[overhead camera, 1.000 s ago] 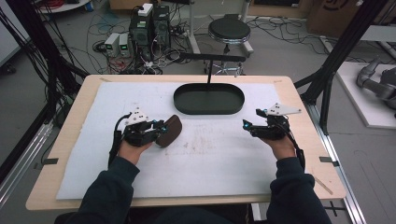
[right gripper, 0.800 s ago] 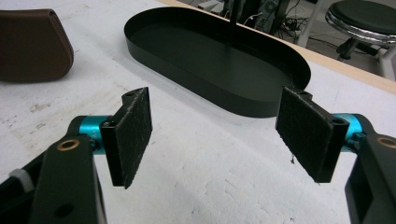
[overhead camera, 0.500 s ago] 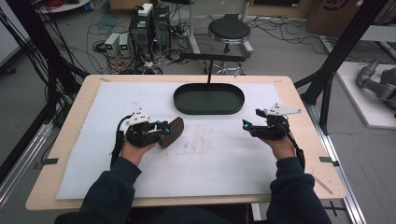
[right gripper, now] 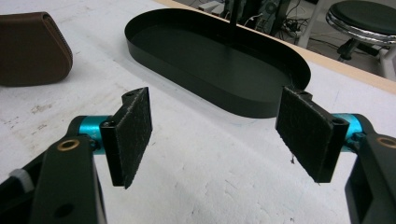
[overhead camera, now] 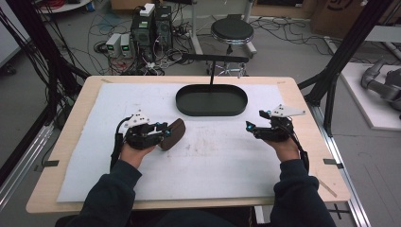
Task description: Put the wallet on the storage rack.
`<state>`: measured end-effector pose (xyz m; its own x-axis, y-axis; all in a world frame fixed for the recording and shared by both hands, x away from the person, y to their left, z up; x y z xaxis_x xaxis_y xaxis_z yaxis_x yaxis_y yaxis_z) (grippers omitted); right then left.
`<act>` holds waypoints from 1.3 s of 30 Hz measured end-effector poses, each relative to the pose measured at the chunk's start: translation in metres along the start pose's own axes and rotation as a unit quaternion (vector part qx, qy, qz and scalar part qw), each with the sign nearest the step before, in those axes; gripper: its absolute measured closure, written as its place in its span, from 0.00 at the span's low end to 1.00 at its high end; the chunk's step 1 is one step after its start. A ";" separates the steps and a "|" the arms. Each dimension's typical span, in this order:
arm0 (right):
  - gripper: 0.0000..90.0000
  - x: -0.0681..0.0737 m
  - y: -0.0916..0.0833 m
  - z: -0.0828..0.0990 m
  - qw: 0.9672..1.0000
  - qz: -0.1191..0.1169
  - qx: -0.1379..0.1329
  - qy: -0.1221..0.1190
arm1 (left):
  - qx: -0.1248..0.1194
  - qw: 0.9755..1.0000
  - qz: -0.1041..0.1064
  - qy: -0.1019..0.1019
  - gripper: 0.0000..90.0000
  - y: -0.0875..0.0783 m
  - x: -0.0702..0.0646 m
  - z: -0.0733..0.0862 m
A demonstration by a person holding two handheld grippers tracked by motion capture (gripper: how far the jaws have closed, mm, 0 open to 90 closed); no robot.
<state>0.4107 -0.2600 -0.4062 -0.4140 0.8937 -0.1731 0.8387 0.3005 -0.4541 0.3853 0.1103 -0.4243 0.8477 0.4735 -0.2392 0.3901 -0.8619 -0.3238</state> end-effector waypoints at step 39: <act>0.31 -0.001 0.000 0.002 1.000 -0.003 0.002 0.000 | 0.036 0.999 -0.010 -0.012 0.46 0.013 0.008 0.020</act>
<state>0.4104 -0.2613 -0.4076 -0.4188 0.8918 -0.1709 0.8351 0.3043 -0.4582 0.3902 0.1064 -0.4492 0.8302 0.4961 -0.2543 0.3796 -0.8372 -0.3937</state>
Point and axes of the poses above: each handheld gripper's, and its own axes: y roughly forward along the jaws, z roughly out of its underside, x roughly to its left, the point moved 6 cm from there along y, roughly forward along the jaws, and after that the axes turned 15 degrees about z, right-handed, at the moved point
